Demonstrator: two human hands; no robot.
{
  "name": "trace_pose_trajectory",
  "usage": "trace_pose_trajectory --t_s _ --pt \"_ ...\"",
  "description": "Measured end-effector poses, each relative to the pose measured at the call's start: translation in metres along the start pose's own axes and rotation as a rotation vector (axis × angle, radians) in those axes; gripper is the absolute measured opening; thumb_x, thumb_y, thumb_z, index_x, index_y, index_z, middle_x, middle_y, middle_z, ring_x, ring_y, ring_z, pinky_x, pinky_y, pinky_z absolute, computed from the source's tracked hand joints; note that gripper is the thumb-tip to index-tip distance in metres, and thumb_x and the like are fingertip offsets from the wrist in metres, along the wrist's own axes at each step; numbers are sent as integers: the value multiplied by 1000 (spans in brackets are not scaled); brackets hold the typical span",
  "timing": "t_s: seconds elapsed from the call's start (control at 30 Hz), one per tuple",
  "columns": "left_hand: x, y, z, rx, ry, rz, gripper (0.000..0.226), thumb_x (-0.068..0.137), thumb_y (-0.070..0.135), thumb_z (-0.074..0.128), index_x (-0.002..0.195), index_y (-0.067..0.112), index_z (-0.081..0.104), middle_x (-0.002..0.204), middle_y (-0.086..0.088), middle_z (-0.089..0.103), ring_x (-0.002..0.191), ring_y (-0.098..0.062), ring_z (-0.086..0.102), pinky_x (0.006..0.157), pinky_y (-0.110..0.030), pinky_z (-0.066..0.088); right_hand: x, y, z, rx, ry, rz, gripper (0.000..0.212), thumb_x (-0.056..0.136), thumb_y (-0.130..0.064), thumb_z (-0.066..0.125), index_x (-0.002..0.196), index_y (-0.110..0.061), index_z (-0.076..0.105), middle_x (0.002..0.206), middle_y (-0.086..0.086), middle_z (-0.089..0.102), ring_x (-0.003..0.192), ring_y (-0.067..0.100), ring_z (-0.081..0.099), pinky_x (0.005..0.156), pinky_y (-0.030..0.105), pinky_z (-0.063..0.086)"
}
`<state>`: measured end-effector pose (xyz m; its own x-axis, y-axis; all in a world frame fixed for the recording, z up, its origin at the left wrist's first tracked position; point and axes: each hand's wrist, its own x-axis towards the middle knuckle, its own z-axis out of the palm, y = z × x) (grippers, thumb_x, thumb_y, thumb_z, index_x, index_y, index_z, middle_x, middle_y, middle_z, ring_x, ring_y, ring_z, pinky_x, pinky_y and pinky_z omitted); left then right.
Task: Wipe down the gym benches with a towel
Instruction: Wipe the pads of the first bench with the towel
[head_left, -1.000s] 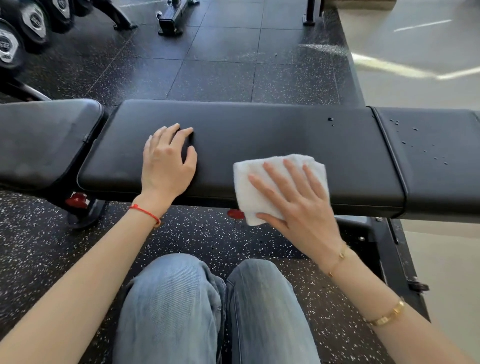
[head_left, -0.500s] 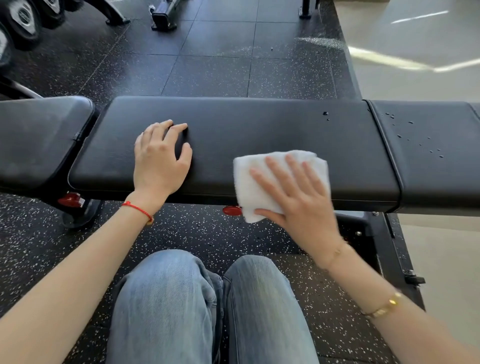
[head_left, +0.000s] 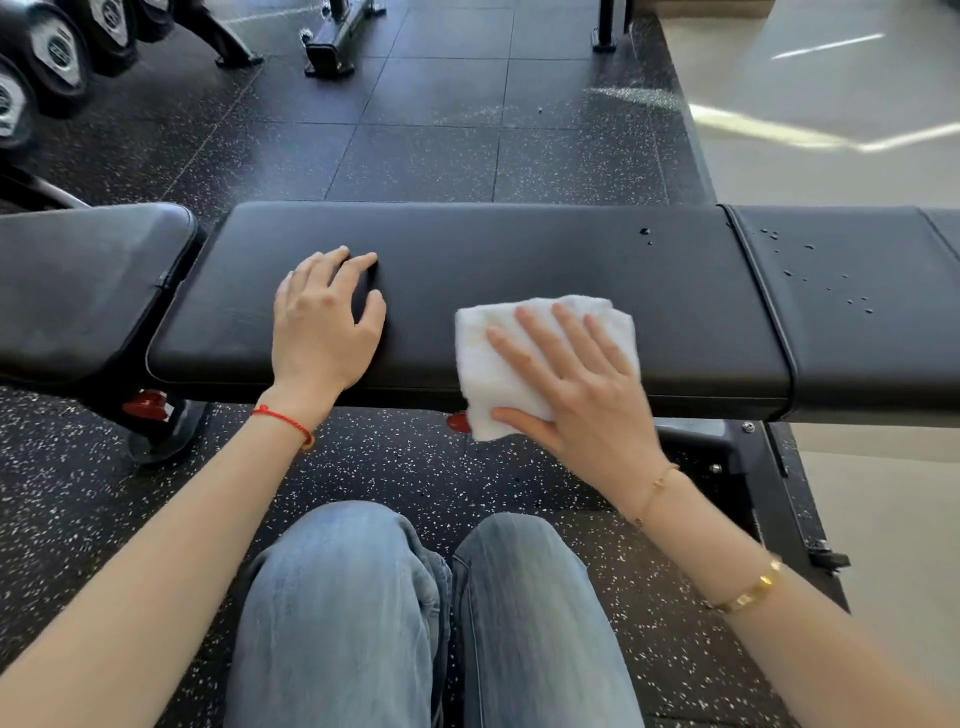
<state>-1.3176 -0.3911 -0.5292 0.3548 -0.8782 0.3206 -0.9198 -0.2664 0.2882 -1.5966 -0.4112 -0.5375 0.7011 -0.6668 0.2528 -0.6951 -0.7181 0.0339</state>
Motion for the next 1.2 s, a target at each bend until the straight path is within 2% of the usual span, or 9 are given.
trace_pose_trajectory --t_s 0.17,0.3,0.5,0.63,0.77,0.9,1.03,1.1,1.2 --pt "0 7 0 36 -37 -7 45 99 30 45 142 18 49 149 -11 45 141 -30 35 120 -49 23 1 54 -14 42 -75 229 58 102 -55 24 153 -29 33 159 4 34 146 31 27 122 45 14" --pt "4 20 -2 -2 -74 -30 45 99 26 45 142 14 49 152 -11 42 144 -29 31 121 -51 18 66 60 -10 156 -208 427 56 103 -51 23 157 -34 16 166 2 13 151 31 7 123 45 -1" --pt "20 66 15 -25 -143 61 49 101 25 38 149 17 39 158 -7 34 149 -24 23 123 -49 13 43 39 -14 166 -209 237 68 96 -61 14 158 -33 10 166 -1 7 152 27 1 123 44 -5" --pt "22 70 26 3 -171 79 50 102 28 36 151 18 34 159 -10 30 149 -26 21 123 -51 11 33 99 -10 57 -213 392 58 103 -47 22 158 -27 14 165 4 14 150 31 10 122 46 0" --pt "21 73 28 8 -140 80 50 100 26 37 149 16 37 156 -11 33 148 -27 23 122 -53 12 92 133 -1 97 -269 555 60 103 -51 15 158 -28 11 166 4 7 152 34 3 122 49 -5" --pt "21 74 27 4 -120 76 49 99 26 40 146 16 40 154 -10 36 146 -26 27 121 -53 15 134 89 6 136 -315 404 61 102 -52 17 158 -29 10 167 1 5 152 34 -2 121 50 -8" --pt "21 68 26 -8 -107 93 48 99 29 41 146 18 42 153 -8 38 145 -24 28 121 -50 17 88 55 -2 173 -235 212 58 103 -50 22 158 -32 12 166 -3 6 152 28 -1 122 47 -6" --pt "22 67 26 -26 -102 95 48 99 29 41 146 19 43 153 -7 38 145 -23 29 122 -49 16 63 74 -8 134 -211 206 57 103 -48 24 157 -31 15 165 -3 11 151 26 5 122 45 -1" --pt "21 68 27 -30 -100 94 48 99 29 41 146 19 43 153 -8 38 145 -24 28 122 -50 15 58 126 -9 40 -219 347 56 104 -45 25 157 -28 15 164 3 16 149 29 13 121 47 5"
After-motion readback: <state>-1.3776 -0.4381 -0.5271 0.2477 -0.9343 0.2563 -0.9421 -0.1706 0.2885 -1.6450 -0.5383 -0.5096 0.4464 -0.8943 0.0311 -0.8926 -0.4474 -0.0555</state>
